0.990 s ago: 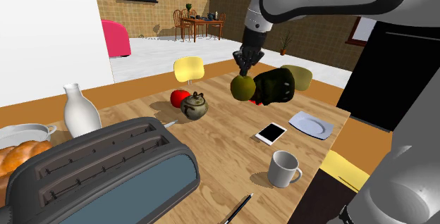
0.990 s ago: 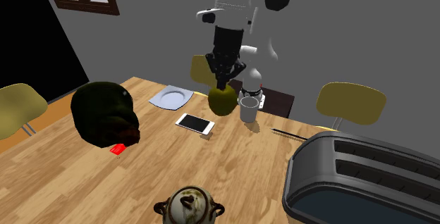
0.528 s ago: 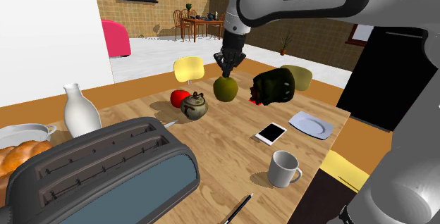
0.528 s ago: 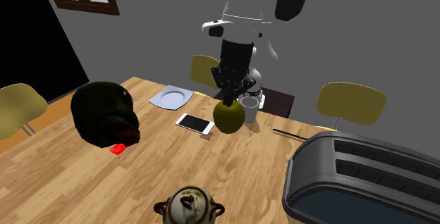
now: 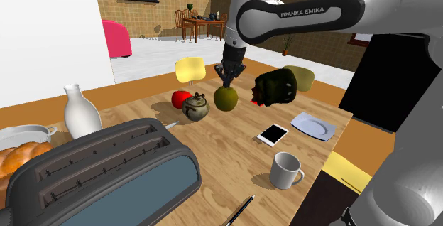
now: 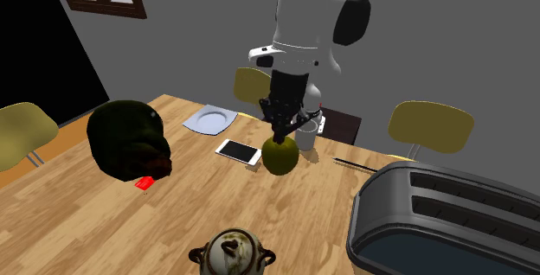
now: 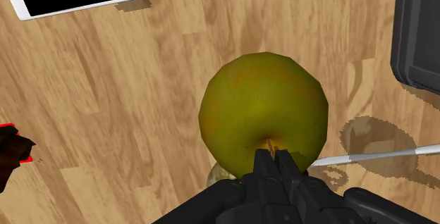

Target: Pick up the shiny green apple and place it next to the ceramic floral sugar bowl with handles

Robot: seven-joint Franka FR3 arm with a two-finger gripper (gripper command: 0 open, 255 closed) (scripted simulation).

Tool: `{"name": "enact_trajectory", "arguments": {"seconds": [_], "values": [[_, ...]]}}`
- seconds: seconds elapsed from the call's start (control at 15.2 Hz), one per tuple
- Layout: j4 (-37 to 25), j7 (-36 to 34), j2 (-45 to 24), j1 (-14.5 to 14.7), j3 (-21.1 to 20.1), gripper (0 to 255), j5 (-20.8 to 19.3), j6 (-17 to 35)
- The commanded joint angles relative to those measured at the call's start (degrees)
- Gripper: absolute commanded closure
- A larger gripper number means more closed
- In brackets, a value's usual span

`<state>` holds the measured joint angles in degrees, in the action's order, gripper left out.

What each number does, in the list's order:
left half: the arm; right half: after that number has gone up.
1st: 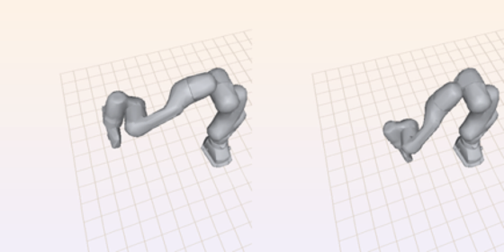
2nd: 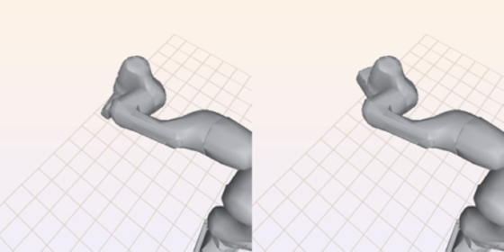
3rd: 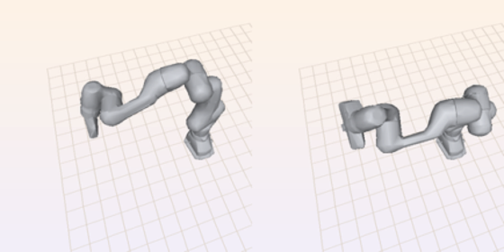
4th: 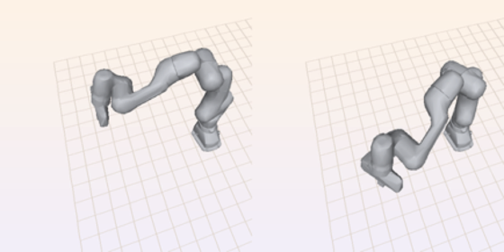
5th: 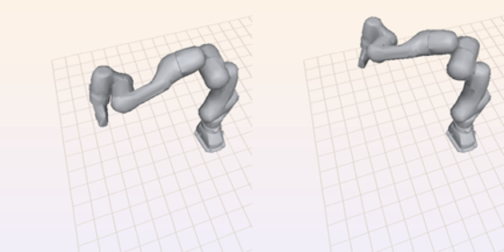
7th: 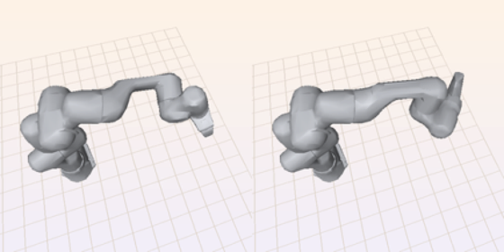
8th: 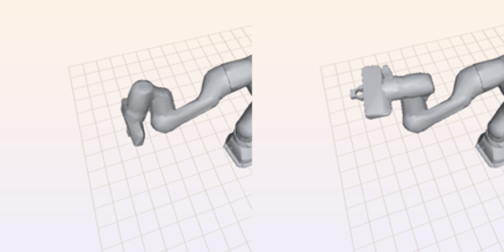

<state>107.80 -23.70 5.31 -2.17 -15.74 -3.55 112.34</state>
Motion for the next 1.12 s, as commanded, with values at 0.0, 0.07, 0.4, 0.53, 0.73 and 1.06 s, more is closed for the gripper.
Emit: {"name": "enact_trajectory", "arguments": {"seconds": [0.0, 0.07, 0.4, 0.53, 0.73, 1.06], "values": [[1.5, -0.21, -0.07, 0.04, -0.05, 255, -0.08, 1.6], [2.22, -0.28, -0.11, 0.04, -0.06, 255, -0.11, 2.36], [5.64, -0.67, -0.52, 0.05, -0.12, 255, -0.37, 6.15], [6.91, -0.86, -0.77, 0.05, -0.14, 255, -0.51, 7.65], [8.72, -1.16, -1.24, 0.05, -0.19, 255, -0.76, 9.91], [11.5, -1.76, -2.27, 0.05, -0.26, 255, -1.32, 13.65]]}}
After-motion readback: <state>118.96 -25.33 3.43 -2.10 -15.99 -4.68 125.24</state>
